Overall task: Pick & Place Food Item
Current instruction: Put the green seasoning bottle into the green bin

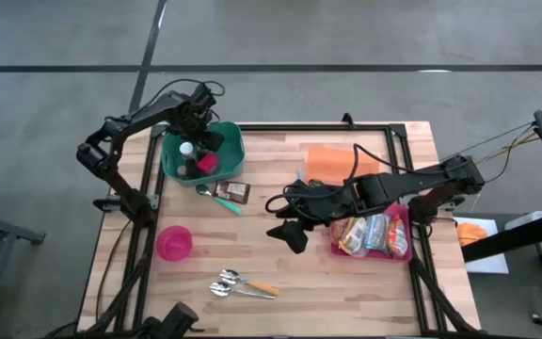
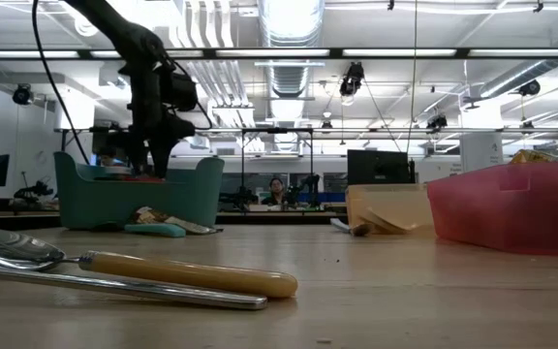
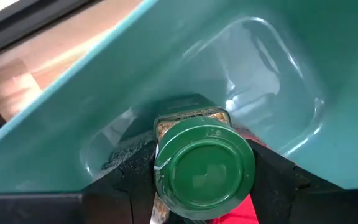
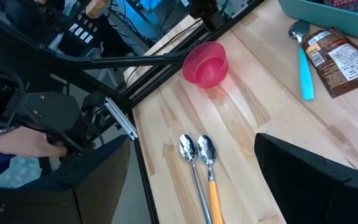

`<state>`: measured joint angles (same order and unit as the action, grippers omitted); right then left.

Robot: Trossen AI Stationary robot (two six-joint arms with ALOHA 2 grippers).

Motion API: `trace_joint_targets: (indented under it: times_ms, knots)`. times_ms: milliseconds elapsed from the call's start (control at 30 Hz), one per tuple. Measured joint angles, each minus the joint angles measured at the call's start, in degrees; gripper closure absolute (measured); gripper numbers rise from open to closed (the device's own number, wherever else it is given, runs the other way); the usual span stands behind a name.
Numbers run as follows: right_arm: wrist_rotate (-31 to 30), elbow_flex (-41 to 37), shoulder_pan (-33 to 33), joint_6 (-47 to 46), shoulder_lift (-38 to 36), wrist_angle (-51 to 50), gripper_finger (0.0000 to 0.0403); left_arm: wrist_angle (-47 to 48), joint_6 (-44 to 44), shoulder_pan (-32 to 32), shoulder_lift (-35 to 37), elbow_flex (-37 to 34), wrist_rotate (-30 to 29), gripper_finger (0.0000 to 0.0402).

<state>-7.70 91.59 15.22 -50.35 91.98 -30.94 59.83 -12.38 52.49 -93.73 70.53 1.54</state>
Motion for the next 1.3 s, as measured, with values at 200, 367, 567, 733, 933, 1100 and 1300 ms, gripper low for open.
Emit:
trace_joint_targets:
  times_ms: [200,367,567,733,933,1100,1300]
  knots:
    - [0.00,0.00,0.00,-0.31,0.00,0.00,0.0065,-0.84,-0.09,0.00,0.00,-0.57,0.00,0.0208]
    - [0.00,0.00,0.00,-0.29,0.02,-0.01,0.0065,-1.02,-0.09,0.00,0.00,-0.59,0.00,0.0208]
    - [0.02,0.00,0.00,-0.17,0.02,-0.01,0.0065,-1.13,0.19,0.00,-0.02,-0.59,0.00,0.0183]
    - [0.02,0.00,0.00,-0.02,0.02,-0.02,0.0065,-1.11,0.35,0.00,-0.02,-0.59,0.00,0.0131]
    - [0.02,0.00,0.00,0.00,0.02,-0.02,0.0065,-0.62,0.35,0.00,-0.07,-0.24,0.00,0.0116]
    - [0.02,0.00,0.00,0.37,0.02,-0.04,0.0065,-0.03,0.35,0.02,-0.04,0.02,0.00,0.0115]
    - [0.04,0.00,0.00,0.41,0.02,-0.04,0.0065,0.24,1.56,0.06,-0.02,0.02,0.01,0.0114]
